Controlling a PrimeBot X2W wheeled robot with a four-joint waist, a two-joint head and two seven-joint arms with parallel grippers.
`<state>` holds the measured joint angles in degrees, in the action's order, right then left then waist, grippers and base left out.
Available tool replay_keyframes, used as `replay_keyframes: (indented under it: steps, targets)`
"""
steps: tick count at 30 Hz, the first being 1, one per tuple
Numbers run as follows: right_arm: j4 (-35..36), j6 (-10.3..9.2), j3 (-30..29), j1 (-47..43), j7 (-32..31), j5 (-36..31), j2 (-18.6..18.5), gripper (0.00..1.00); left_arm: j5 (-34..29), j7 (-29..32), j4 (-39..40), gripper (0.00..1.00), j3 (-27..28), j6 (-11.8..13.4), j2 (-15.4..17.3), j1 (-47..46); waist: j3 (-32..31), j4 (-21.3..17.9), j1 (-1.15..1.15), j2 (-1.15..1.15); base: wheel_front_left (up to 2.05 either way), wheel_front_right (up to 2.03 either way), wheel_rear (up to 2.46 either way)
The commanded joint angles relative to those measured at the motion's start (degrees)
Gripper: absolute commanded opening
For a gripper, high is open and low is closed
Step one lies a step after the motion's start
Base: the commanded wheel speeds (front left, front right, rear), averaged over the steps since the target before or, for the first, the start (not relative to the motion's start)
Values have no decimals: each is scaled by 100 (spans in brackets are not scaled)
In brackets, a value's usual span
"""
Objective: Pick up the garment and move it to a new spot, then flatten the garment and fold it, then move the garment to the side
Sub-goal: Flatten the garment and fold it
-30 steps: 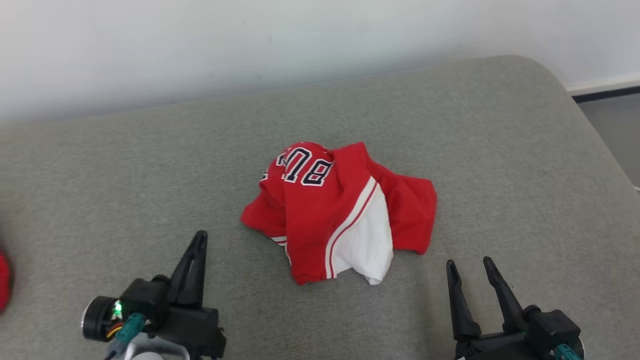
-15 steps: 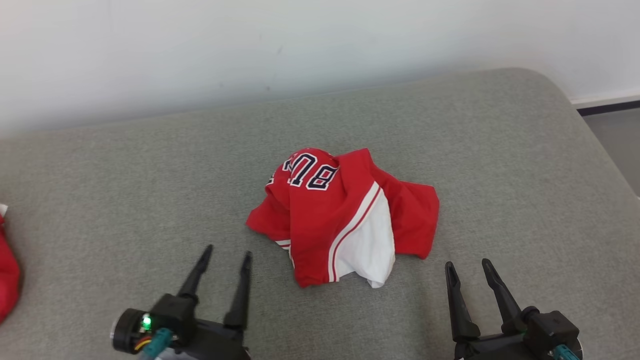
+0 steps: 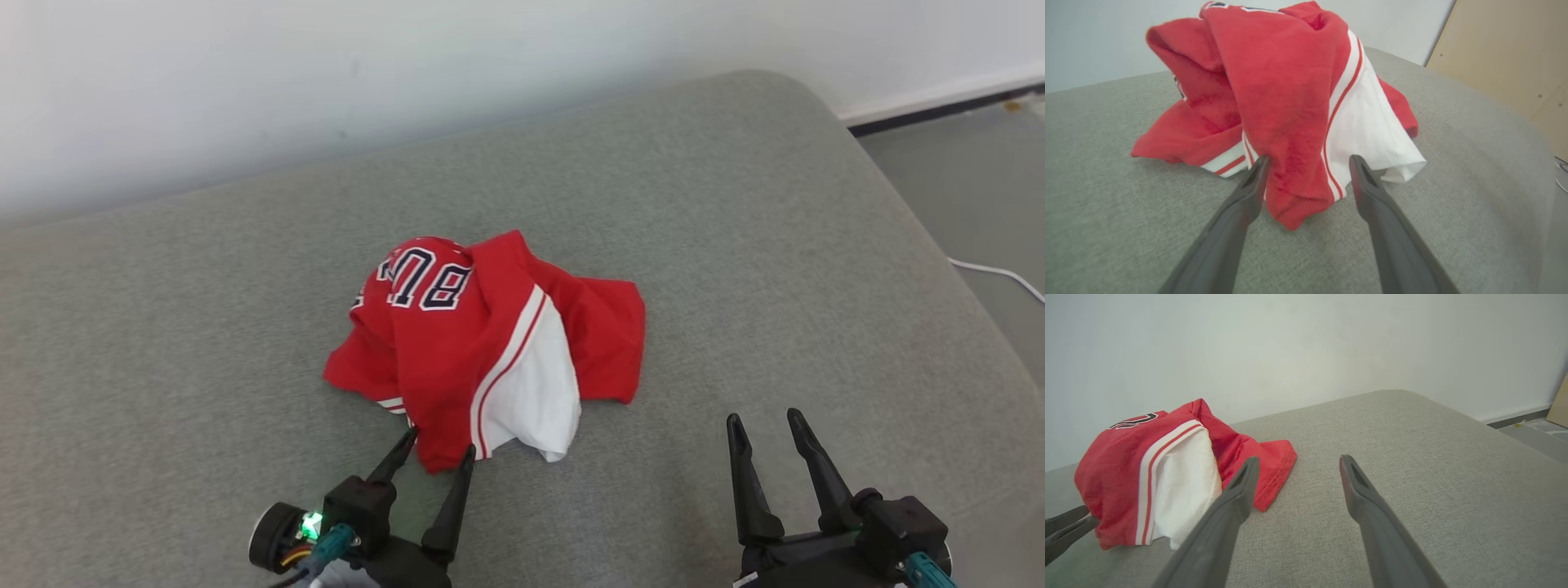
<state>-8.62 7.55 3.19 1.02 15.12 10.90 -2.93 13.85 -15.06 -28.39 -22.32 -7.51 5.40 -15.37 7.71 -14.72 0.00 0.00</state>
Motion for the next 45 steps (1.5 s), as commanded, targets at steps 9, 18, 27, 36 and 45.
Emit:
replay_keyframes:
  steps: [9,18,27,36,45]
  targets:
    - [24,-13,-62,76,4,61,10,100,32,-19,-907,0,17,17,-101,-616,205,-199,0,0,0,0,0]
    - [-10,-13,-54,-9,4,60,8,100,5,-19,-635,0,340,15,-76,-546,6,103,0,0,0,0,0]
    - [-52,-13,-97,-230,4,110,8,100,-182,-19,600,0,919,14,490,-86,-270,658,0,0,0,0,0]
    - [-79,-13,-46,-293,4,137,8,100,-42,153,1249,0,1391,259,1162,879,-383,889,0,0,0,0,0]
    - [-143,-13,-83,-363,4,32,8,100,113,172,1195,100,1425,441,990,1135,-524,947,0,0,0,0,0]
